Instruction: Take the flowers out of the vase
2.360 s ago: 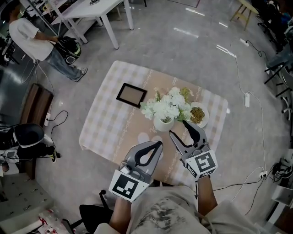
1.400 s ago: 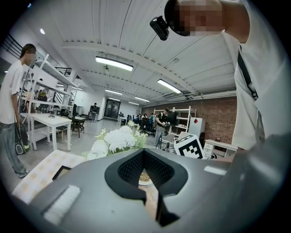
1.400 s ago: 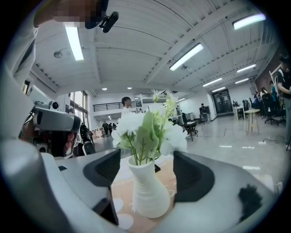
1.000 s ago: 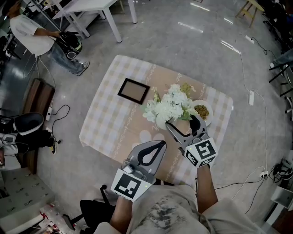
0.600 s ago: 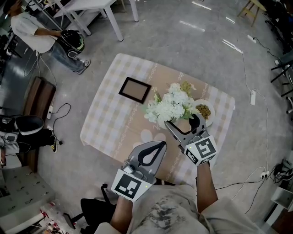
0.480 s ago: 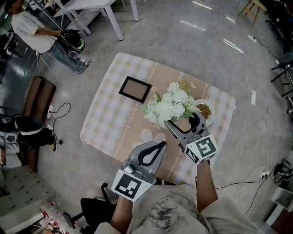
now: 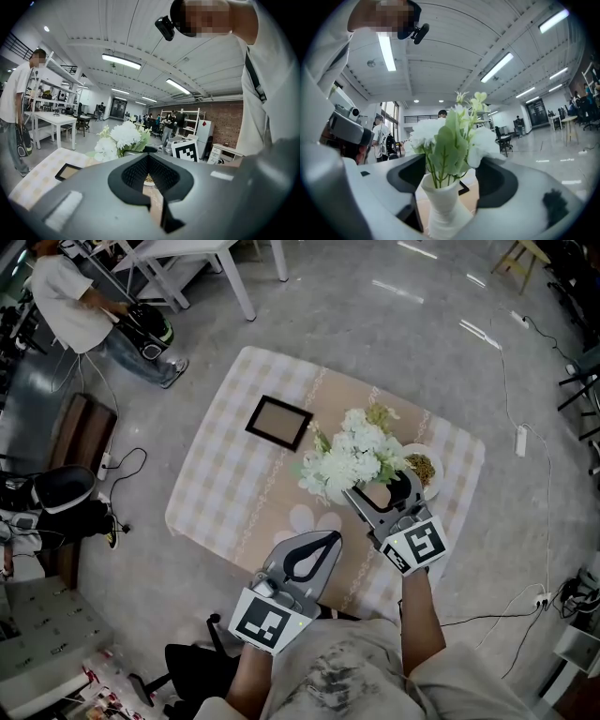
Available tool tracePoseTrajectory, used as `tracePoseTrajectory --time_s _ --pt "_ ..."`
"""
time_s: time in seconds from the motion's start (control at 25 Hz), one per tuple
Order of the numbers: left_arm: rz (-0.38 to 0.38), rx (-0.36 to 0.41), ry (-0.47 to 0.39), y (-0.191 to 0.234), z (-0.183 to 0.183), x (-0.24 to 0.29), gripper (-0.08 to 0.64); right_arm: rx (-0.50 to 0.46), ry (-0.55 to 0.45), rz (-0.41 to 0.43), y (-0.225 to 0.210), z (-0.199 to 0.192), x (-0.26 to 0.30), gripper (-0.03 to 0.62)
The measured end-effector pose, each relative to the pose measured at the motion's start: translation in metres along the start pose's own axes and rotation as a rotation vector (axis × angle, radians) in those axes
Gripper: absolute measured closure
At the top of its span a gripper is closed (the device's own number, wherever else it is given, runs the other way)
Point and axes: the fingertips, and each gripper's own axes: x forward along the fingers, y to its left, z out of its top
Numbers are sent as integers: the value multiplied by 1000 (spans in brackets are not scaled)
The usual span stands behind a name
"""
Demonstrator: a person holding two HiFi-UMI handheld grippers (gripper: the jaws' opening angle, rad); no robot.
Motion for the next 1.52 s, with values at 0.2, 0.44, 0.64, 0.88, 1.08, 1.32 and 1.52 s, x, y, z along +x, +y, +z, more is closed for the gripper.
tracePoseTrajectory --time_s 0.2,0.44,0.64,0.88,1.08,1.32,1.52 --pt "3 -4 2 0 -2 0 552 -21 -8 -22 -1 1 0 274" --pt "8 -4 6 1 -3 -1 552 -25 -15 -42 -2 2 -2 376" --pt "9 -1 4 -1 -3 -2 552 -37 -15 -52 -2 2 -3 428" --pt "13 -5 -4 -1 -2 -5 552 -58 -7 -60 2 3 -3 479" --pt "16 0 -7 -1 0 -7 552 -64 -2 -60 4 4 -2 495" --pt "19 5 -14 -2 1 -7 552 -68 -4 -55 5 5 -2 502" --pt "20 6 -24 -1 6 -8 552 -77 -7 -55 6 11 -1 505"
